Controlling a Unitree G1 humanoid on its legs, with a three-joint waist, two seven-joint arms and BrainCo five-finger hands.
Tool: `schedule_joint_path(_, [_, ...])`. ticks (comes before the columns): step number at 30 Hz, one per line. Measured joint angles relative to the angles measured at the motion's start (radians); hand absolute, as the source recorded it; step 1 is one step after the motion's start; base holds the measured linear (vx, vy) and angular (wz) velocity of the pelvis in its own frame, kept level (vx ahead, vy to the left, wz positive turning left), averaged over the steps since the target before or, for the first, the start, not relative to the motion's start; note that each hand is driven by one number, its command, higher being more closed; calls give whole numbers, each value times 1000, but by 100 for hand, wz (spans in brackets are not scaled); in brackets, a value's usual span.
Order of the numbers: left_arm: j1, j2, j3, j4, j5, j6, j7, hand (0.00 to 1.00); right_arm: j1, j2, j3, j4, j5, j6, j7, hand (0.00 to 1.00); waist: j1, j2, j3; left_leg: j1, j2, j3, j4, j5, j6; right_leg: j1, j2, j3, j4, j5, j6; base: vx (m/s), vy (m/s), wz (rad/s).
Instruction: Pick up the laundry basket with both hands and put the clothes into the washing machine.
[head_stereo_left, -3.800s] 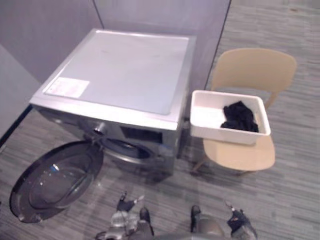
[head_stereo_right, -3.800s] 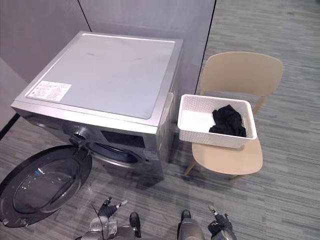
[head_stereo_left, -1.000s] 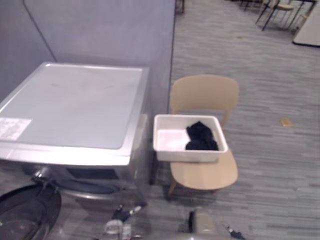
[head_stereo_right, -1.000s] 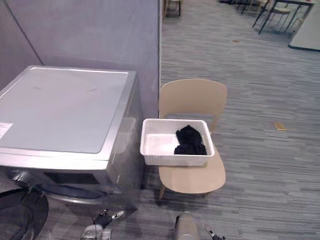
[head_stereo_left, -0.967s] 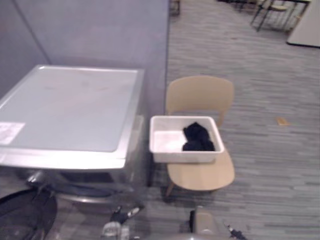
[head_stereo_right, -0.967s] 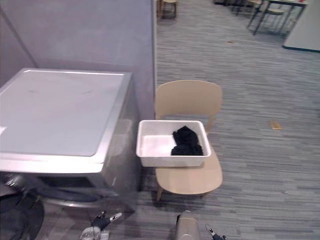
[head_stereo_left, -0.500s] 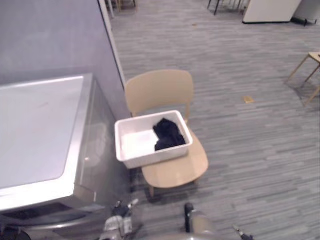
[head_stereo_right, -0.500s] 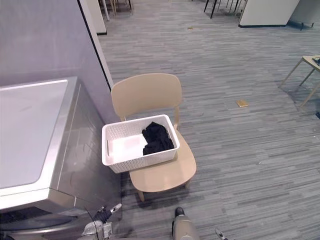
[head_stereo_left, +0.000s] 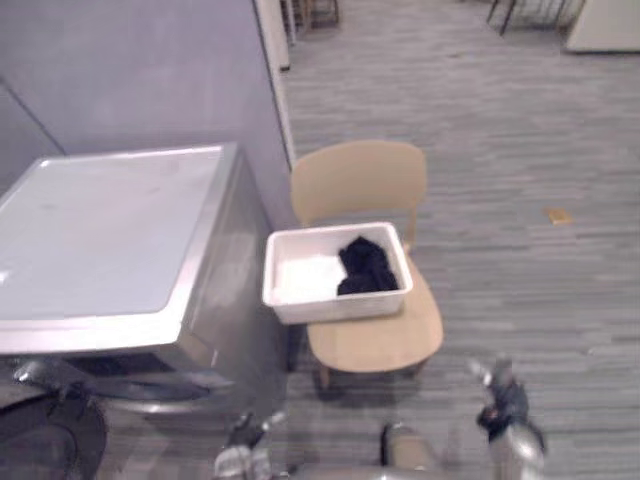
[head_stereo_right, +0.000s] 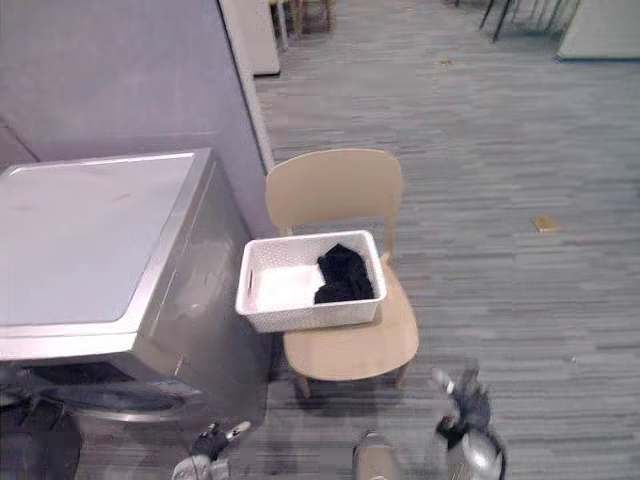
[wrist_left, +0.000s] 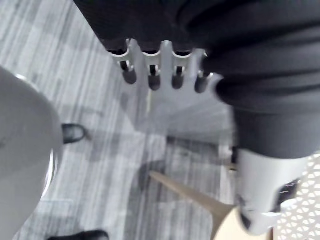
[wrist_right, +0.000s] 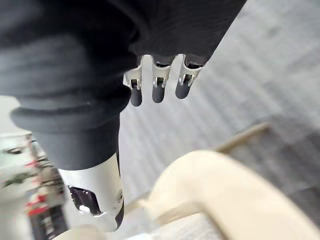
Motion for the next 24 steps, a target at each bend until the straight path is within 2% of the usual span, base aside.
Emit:
schedule_joint_path(1, [6, -6, 0, 0, 26, 0, -2, 0, -21, 0, -7, -94, -28, -22, -6, 0, 0, 18, -8, -2, -1, 0, -1, 7, 3, 13, -1, 0, -31, 22, 6, 71, 120, 0])
schedule_joint_path(4, [16, -7, -2, 1, 80, -1, -9, 0, -36, -7, 11, -272, -111, -45, 0, 0, 0, 28, -16, 0, -4, -20, -8, 16, 15, 48, -10, -16, -94, 51, 7, 107, 102, 12])
schedule_joint_path(6, [17, -5, -10, -4, 98, -3, -23, 0, -61, -56, 30, -335, -183, -57, 15, 0, 1, 22, -26, 0, -9, -34, -26, 33, 22, 71, -18, -29, -149, 76, 15, 114, 78, 19])
schedule_joint_path(8, [14, 3, -15, -6, 98, -3, -24, 0, -108, -106, 66, -336, -226, -56, 28, 0, 1, 5, -25, -5, -13, -39, -27, 45, 26, 89, -21, -41, -198, 101, 17, 94, 37, 3])
schedule_joint_path(12, [18, 9, -59, -23, 98, -3, -31, 0, -172, -162, 123, -331, -268, -50, 60, 0, 11, -9, -30, -6, -26, -51, -27, 69, 27, 139, -35, -57, -286, 138, 21, 61, 34, 10])
schedule_joint_path(13, [17, 9, -73, -33, 98, -3, -40, 0, -196, -188, 147, -320, -286, -44, 67, 0, 26, -9, -30, -22, -26, -53, -26, 69, 27, 143, -35, -58, -313, 154, 23, 12, 34, 3])
schedule_joint_path(16, [16, 11, -106, -49, 98, -5, -46, 0, -288, -245, 212, -215, -298, -32, 69, 0, 30, -16, -22, -58, -25, -74, -26, 81, 29, 144, -36, -81, -378, 197, 15, -15, 13, 17])
schedule_joint_path(18, [12, 18, -129, -85, 98, -16, -47, 0, -393, -296, 286, -77, -302, -22, 70, 0, 56, -23, 28, -79, -16, -80, -25, 86, 26, 141, -27, -88, -400, 222, 7, -96, -13, 12])
schedule_joint_path(19, [11, 18, -130, -101, 97, -21, -47, 0, -421, -308, 309, -41, -302, -19, 72, 0, 60, -26, 42, -85, -15, -82, -25, 90, 23, 138, -27, -92, -406, 229, 5, -147, -24, 20])
schedule_joint_path(21, [-4, 23, -130, -131, 96, -29, -46, 0, -525, -350, 386, 80, -302, -10, 91, 0, 74, -20, 114, -116, -7, -101, -25, 95, 23, 128, -22, -115, -419, 250, -2, -165, -20, 29])
schedule_joint_path(24, [-25, 44, -127, -148, 94, -34, -45, 0, -610, -371, 437, 201, -299, 0, 100, 0, 109, -25, 169, -169, 2, -111, -14, 96, 20, 88, -15, -124, -421, 271, -13, -166, -31, 14])
